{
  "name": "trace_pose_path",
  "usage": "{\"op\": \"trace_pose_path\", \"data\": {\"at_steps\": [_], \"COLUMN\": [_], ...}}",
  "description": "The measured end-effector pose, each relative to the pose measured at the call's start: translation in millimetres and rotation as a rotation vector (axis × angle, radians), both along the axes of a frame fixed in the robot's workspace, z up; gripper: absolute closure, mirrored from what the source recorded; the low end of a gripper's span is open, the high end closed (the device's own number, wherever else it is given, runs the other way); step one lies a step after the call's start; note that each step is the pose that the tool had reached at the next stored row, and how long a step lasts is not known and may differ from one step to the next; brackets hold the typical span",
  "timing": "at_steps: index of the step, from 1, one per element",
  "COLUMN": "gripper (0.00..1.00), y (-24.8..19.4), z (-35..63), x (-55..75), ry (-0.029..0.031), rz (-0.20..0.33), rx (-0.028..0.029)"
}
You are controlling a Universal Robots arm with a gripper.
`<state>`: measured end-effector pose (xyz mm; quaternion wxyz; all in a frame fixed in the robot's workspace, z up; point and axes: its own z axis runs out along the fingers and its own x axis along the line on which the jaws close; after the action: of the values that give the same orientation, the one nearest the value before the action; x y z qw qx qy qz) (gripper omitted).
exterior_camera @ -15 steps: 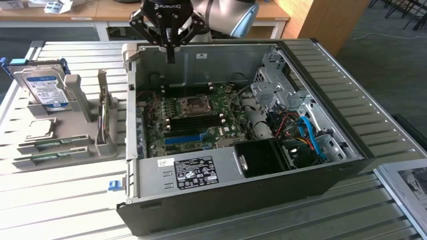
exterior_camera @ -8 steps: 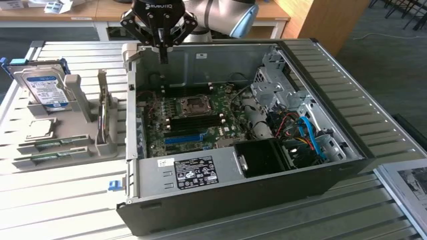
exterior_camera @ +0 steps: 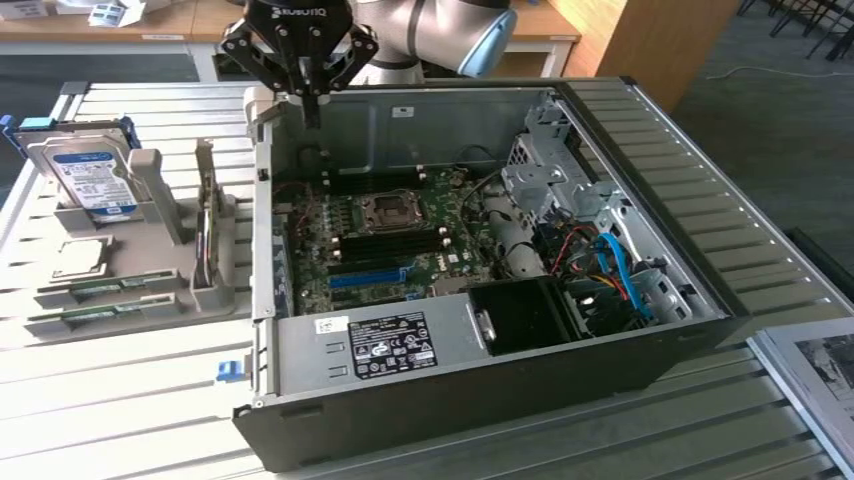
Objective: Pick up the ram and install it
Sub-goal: 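Reach for the ram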
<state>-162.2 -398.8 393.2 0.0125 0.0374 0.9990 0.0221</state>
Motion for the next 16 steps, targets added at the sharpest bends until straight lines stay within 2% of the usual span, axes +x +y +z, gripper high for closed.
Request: {"op": "trace_pose_path", "data": {"at_steps": [16], "gripper": [0.9], "y": [0.0], "z": [0.0], "x": [-28.4], "ry": [0.0001], "rz": [0.0], "rx": [-0.0001]}}
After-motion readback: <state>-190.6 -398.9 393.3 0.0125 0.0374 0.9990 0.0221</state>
